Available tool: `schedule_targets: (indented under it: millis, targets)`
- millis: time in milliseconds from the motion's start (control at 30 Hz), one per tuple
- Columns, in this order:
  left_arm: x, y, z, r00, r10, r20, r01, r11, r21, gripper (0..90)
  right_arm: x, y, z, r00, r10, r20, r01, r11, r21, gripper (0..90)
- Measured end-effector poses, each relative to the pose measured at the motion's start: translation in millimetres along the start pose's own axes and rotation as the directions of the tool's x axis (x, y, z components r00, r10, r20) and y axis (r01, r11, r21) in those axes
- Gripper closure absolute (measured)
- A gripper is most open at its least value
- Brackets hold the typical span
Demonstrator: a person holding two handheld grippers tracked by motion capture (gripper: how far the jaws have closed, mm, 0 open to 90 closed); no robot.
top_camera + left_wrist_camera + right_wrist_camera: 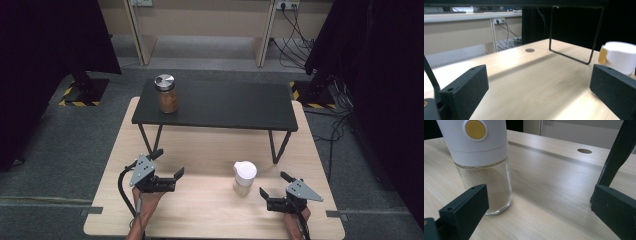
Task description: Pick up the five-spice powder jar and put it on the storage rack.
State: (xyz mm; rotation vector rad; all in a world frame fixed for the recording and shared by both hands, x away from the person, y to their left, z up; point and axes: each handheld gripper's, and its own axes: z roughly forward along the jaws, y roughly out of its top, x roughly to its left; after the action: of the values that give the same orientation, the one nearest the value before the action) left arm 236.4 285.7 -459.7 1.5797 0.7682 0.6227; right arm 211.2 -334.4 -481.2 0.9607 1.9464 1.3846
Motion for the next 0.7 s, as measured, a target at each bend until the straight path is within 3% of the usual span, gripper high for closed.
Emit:
schedule_targets:
  millis: [100,367,467,533,700]
  targets:
    - [1.0,-17.3,0.4,0.9997,-0.025,0.001,0.025,0.9994,0.025,1.3,0.4,0.2,0.0,1.0000,-0.001,0.002,0.001,1.0000,0.001,1.4]
    - [5.2,-41.0,-3.3,0.9992,-0.039,0.006,0.039,0.9985,0.038,1.7,0.7,0.2,0.0,1.0000,0.000,0.004,0.000,1.0000,0.002,1.4]
    - [6.3,-41.9,-5.0,0.9987,-0.049,0.010,0.049,0.9979,0.042,1.3,0.8,0.3,0.1,1.0000,0.000,0.004,0.000,1.0000,0.003,1.4]
    - [4.8,-44.1,-8.4,0.9991,-0.039,0.013,0.039,0.9989,0.025,1.9,0.9,0.4,0.0,1.0000,-0.001,0.005,0.001,1.0000,0.003,1.4]
    - [0.9,-43.8,-12.3,0.9995,-0.021,0.023,0.020,0.9988,0.045,1.6,0.7,0.3,0.1,1.0000,0.002,0.006,-0.002,1.0000,0.003,1.4]
